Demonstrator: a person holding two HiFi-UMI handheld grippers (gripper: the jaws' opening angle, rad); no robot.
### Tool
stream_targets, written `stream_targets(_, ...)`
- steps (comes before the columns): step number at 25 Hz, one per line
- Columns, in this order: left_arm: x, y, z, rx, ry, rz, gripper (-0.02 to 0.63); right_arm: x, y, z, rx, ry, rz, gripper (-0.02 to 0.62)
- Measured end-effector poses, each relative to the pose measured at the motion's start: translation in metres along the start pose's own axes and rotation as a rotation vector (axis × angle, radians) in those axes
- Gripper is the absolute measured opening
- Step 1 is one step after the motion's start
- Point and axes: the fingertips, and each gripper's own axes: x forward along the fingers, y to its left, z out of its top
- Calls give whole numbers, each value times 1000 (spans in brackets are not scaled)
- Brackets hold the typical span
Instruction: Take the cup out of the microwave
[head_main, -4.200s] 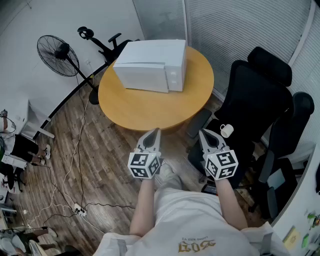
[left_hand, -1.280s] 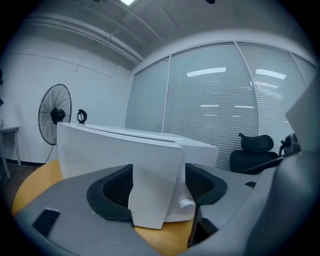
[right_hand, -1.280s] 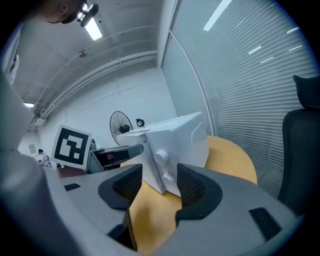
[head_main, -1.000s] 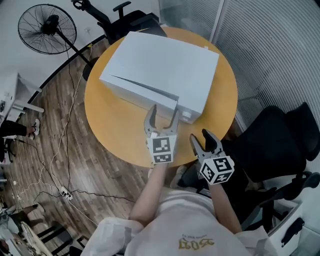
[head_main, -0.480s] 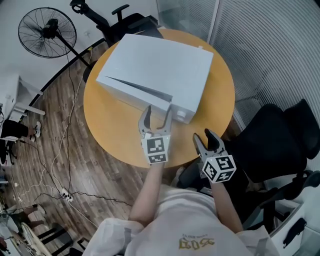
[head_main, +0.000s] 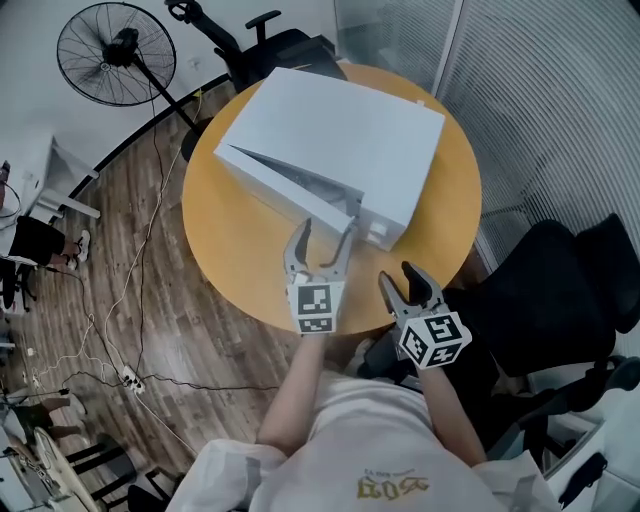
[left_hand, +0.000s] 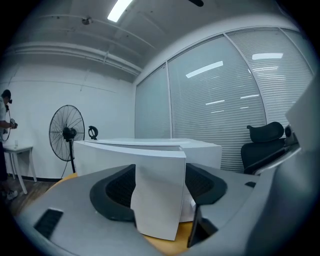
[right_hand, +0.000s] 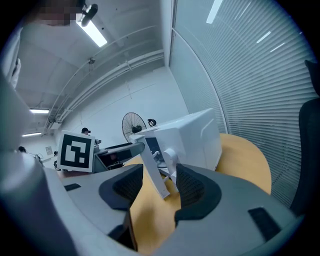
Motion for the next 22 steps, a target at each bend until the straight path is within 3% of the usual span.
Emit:
stream_targets(15,-52,19,-11,-2,-3,27,314,14,41,-8,-14,19,104,198)
stream_targets(22,-71,28,-14,29,1,-29,293,22,67,-14,-20,35,140,198)
